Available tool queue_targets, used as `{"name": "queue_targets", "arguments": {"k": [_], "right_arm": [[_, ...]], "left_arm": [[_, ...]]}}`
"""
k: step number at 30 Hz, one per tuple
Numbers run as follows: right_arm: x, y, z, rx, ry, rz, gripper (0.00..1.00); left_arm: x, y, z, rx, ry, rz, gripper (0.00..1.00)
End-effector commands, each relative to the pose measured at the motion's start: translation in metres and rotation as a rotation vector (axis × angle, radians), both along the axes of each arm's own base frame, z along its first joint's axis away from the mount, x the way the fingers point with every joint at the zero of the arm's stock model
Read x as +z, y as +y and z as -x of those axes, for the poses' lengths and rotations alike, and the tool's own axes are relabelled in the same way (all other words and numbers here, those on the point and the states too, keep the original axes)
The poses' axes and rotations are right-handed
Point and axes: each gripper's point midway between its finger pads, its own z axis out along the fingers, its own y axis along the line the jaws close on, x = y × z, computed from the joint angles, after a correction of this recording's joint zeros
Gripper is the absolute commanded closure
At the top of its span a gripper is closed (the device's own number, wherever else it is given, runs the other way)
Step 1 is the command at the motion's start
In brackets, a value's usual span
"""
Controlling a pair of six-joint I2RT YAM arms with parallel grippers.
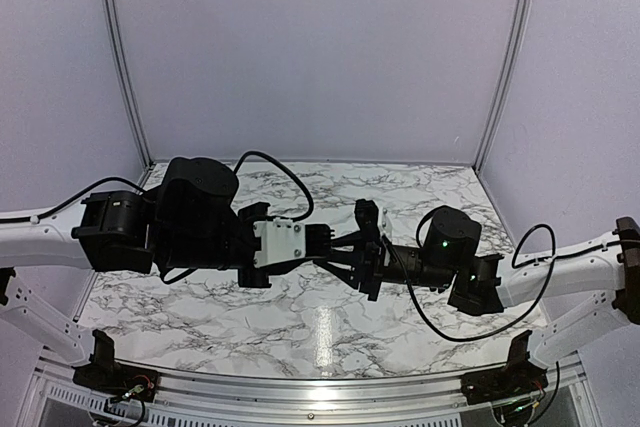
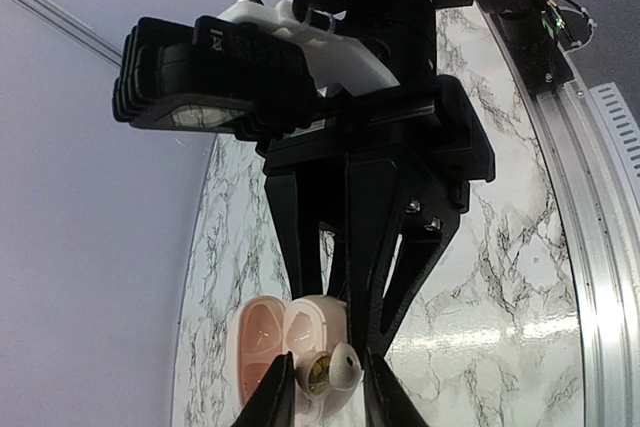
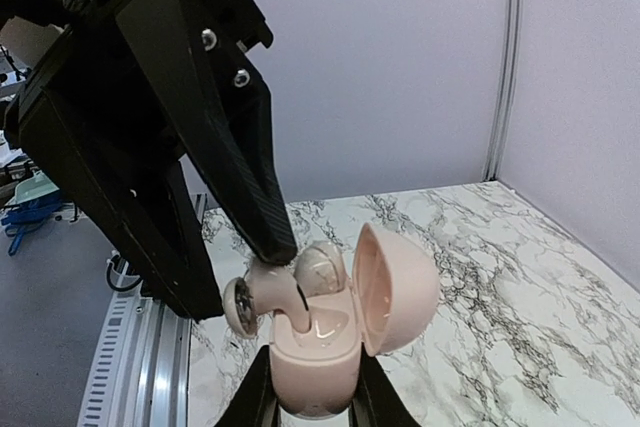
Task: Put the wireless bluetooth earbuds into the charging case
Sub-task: Adjust the right earbud in the right side groove of the charging case.
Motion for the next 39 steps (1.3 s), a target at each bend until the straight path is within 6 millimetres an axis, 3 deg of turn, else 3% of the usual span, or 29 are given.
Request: {"name": "queue_targets", "arguments": {"k": [1,12,21,25,32,39], "right_arm": [[0.02,0.004,0.003,0.017,-0.022,-0.044,1.0],[0.022,0.003,0.005,0.022,-0.027,-0.047,1.0],[0.023,0.003,0.007,0.029,-0.03,-0.054,1.0],[0.023,0.002,0.007,0.027,-0.026,-0.056,1.0],[0.021,0.003,0.006,0.028,-0.021,-0.054,1.0],[0.017,0.006,0.01,0.054,-0.015,-0.042,1.0]], "left_arm": [[0.0,0.003,0.001,0.006,-0.004,-0.013,0.77],[-0.004,0.003,-0.005,0.028,-0.022,-0.032,0.87],[-0.005,0.006,-0.008,0.044,-0.011,-0.029,0.89],[-0.001,0.006,-0.008,0.05,0.006,-0.009,0.75],[0.007,0.006,-0.002,0.013,0.01,0.01,0.7],[0.009,0.005,0.001,-0.006,-0.002,0.007,0.48]]}}
